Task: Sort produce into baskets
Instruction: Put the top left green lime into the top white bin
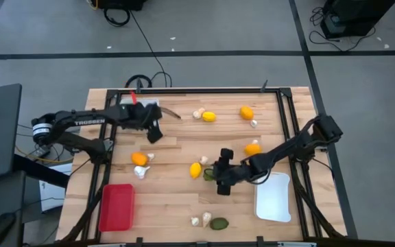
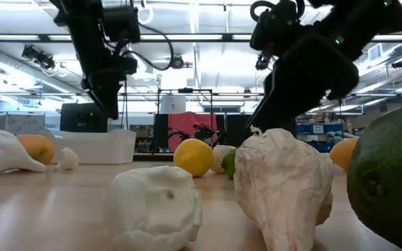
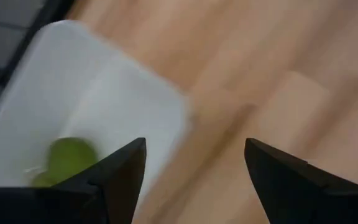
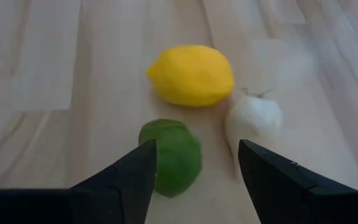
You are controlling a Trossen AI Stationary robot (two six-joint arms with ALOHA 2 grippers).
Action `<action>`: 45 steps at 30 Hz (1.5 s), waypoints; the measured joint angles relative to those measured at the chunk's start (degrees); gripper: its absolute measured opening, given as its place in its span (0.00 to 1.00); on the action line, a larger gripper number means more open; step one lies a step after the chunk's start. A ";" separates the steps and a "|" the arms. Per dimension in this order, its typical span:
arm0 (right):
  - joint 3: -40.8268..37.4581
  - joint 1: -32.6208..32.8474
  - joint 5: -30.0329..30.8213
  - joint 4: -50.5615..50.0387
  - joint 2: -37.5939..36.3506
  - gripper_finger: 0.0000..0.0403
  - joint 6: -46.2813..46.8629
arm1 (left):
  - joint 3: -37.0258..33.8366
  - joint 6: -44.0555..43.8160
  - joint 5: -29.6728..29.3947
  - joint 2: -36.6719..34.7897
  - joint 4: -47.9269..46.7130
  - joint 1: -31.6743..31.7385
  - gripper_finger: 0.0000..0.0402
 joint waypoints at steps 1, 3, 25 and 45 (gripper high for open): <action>0.00 0.30 0.46 0.98 0.61 0.59 -0.17 | 0.00 -0.98 0.02 0.02 0.04 -2.04 0.69; 0.00 0.81 0.82 2.82 1.63 0.60 -0.72 | 0.00 -3.01 -0.01 0.04 0.76 -6.11 0.69; 0.02 1.35 -0.78 6.13 9.22 0.68 3.58 | 0.00 -3.34 -0.26 5.21 31.09 -27.88 0.69; 0.18 3.18 2.89 11.04 6.30 0.42 1.06 | 0.00 4.85 2.20 20.81 45.24 -33.52 0.69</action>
